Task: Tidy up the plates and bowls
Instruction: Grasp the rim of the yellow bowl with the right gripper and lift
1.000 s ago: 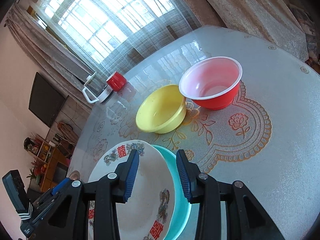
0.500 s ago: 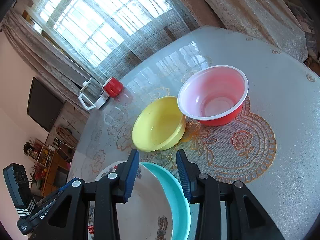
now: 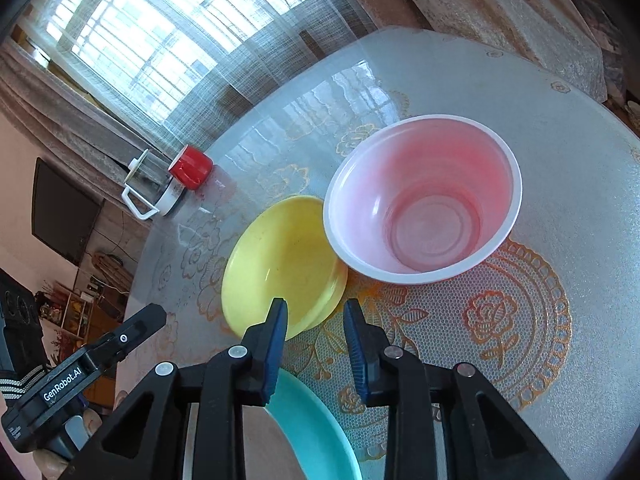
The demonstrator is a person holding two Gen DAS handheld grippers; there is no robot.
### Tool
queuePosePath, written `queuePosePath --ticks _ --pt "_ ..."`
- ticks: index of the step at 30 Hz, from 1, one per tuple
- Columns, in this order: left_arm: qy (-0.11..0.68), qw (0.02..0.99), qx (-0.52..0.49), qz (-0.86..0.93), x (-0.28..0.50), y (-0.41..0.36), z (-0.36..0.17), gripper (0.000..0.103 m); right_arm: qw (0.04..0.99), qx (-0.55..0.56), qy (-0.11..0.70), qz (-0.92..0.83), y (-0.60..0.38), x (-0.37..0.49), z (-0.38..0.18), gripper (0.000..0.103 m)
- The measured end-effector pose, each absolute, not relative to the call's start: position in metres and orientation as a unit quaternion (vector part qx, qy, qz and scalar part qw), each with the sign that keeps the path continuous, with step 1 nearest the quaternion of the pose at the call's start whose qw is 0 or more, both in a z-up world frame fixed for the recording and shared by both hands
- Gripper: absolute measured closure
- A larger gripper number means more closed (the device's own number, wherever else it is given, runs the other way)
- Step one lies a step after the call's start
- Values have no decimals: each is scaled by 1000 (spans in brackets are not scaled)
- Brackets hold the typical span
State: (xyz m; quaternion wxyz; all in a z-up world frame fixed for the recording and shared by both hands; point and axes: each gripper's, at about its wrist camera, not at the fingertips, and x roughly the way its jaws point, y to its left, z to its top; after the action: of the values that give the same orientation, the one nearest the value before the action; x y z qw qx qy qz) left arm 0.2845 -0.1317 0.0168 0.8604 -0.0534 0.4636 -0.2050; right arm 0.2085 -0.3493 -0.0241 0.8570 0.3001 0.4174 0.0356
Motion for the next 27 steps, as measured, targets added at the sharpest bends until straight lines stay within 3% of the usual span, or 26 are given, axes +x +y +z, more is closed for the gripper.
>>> queuePosePath --ticks 6,10,27 --pt "509 835 -34 -206 309 -158 -6 71 855 288 431 36 -347 217 -29 82" --pt "526 822 -42 -212 312 -163 -20 83 857 275 434 36 -344 220 -28 85" --pt "473 854 -60 -209 286 -123 15 86 867 262 417 72 -321 221 -1 85"
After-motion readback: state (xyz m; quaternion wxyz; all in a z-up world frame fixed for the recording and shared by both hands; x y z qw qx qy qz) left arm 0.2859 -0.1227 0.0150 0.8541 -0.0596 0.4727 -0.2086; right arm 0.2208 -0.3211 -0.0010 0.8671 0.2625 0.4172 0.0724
